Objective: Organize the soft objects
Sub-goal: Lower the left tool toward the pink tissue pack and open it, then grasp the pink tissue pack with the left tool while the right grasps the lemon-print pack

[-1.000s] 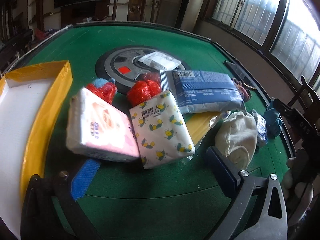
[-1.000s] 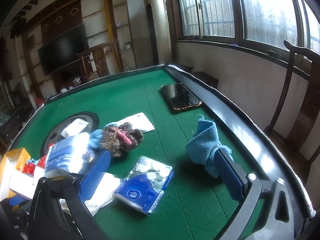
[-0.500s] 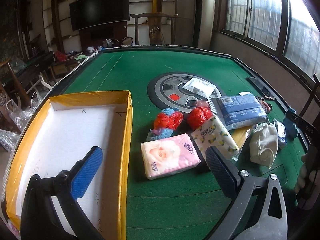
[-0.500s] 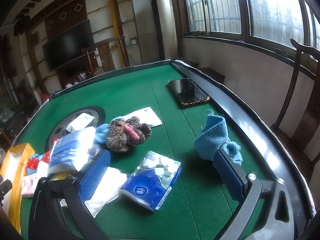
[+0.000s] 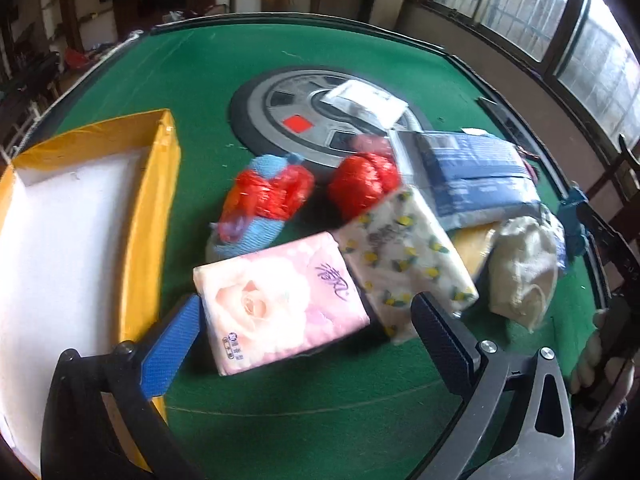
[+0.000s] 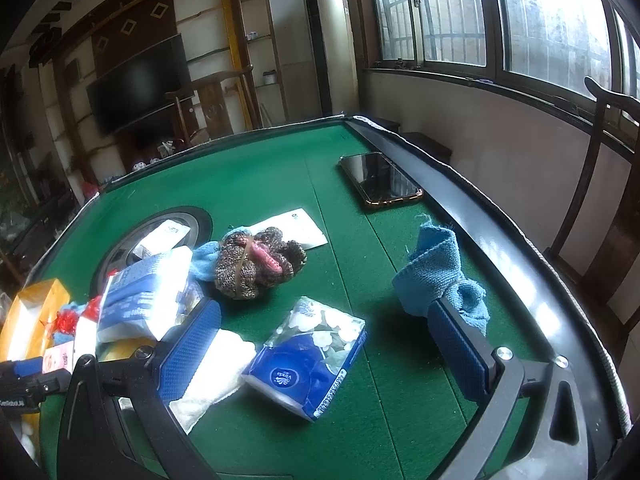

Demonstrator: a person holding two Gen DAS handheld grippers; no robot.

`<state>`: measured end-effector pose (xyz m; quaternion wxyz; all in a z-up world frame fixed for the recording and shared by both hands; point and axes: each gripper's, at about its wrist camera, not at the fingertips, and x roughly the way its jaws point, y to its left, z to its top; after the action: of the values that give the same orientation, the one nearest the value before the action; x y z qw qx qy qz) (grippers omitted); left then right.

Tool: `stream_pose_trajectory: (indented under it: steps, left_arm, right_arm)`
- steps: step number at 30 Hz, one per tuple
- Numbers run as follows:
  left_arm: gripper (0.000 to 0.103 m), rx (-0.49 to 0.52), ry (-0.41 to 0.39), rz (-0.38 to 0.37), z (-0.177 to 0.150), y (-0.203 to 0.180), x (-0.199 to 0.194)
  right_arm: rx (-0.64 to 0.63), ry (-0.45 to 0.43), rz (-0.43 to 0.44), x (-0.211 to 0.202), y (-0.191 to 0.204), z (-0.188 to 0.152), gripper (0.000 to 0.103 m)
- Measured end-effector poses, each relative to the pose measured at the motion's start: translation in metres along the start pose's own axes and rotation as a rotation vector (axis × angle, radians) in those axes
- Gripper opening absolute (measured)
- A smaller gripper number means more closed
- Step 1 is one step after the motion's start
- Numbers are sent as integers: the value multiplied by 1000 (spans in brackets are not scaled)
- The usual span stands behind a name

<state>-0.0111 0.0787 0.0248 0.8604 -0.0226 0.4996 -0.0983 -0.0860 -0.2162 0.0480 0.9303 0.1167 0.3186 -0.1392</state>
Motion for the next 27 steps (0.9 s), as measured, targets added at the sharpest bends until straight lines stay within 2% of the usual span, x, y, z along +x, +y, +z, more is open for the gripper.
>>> stream_pose_trajectory:
  steps: [1,3,4,6,8,11,13,15,19,21,22,23,24,25,27]
  left_arm:
    - [103,16,-10,-12,-1,-5,-3]
    - [102,37,15,-151,-8,-13,-9]
    - [102,71,4,-190,-12,-20,-17]
    - [103,142,-25,-233,-20,-32,-34]
    - [103,213,-84,-201,-26,-42,-51]
    - [103,322,-176,-73,-31,-54,-61]
    - [103,395,-197,28,-30,-62,-54]
    - [102,476,-192,85,-28,-68,-42]
    - [102,576,-109,99,-20,-73,-9]
    - [77,596,-72,130,-18,-76,5]
    - [59,596,-46,125,-18,-76,10]
    - [50,582,-32,87,-17,-75,10]
    - [46,561,-24,56,-15,-75,7]
    - [44,547,-35,56,-15,-74,2]
    - [44,509,-35,9,-16,-70,-8]
  right_arm:
    - [-1,-1,2,0,0,0,102]
    - [-4,-1,7,0,1,0,102]
    - [-5,0,8,0,2,0,102]
    - [-6,3,12,0,2,-1,102]
    - [-5,2,10,0,2,-1,102]
    - [-2,6,9,1,2,-2,102]
    - [-1,4,6,0,2,-2,102]
    - [0,5,3,1,2,-2,102]
    - [-1,5,-1,1,1,-2,102]
    - [0,6,-3,2,1,-2,102]
    - [3,7,-4,2,0,-2,102]
    - [5,9,-5,3,0,-2,102]
    - [7,11,-5,4,-1,-2,102]
    - [7,14,-4,5,-1,-1,102]
    - [5,17,-3,6,0,-2,102]
